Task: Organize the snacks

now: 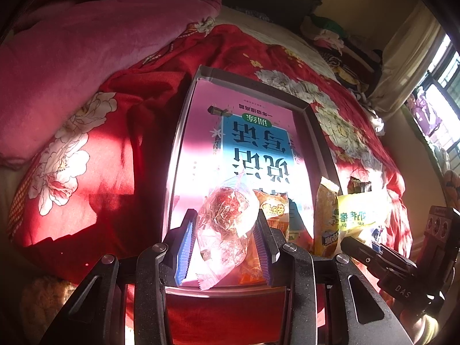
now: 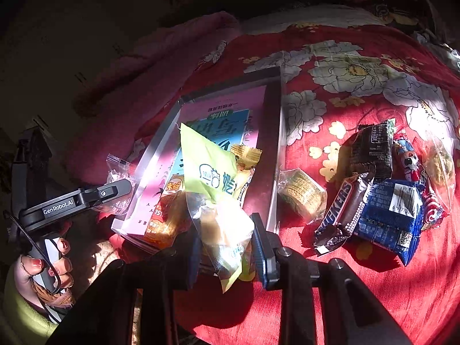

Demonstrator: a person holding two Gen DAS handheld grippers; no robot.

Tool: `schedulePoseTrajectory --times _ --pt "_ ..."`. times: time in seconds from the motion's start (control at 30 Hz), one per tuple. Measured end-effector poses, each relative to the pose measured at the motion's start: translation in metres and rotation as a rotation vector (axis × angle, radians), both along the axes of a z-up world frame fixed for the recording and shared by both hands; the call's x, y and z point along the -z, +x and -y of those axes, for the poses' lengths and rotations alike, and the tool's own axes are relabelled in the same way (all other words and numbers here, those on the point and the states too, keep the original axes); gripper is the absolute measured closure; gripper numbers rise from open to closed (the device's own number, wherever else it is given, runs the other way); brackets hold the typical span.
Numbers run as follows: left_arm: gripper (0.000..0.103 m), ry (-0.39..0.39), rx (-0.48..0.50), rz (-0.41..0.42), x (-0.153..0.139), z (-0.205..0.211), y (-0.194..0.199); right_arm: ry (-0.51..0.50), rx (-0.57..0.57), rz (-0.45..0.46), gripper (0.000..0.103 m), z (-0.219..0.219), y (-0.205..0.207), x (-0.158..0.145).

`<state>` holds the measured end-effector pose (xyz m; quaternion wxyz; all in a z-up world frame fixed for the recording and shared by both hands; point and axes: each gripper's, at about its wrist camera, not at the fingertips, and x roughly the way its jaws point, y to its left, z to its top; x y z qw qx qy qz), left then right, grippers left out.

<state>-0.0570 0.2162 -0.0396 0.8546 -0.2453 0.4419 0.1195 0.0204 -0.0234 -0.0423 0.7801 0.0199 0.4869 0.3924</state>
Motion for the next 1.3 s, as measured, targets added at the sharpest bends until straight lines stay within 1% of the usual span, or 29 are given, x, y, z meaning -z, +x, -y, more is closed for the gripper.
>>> schedulePoseTrajectory --times 0.33,0.5,1.1,1.3 --pt "0.063 0.001 0.013 -0.018 0.006 0.004 0.002 -0.048 -0.043 0.05 0.071 -0.019 -0.005 0.004" --pt "0.063 -0.003 0.016 -0.028 0.009 0.004 0.004 -0.059 -0.05 0.069 0.07 -0.017 -0.007 0.004" --pt "0.063 0.0 0.028 -0.046 0.014 0.007 0.007 -0.07 -0.039 0.084 0.07 -0.011 -0.008 0.001" --pt "0.062 -0.002 0.03 -0.052 0.015 0.008 0.009 -0.057 -0.04 0.103 0.068 -0.004 -0.012 -0.004"
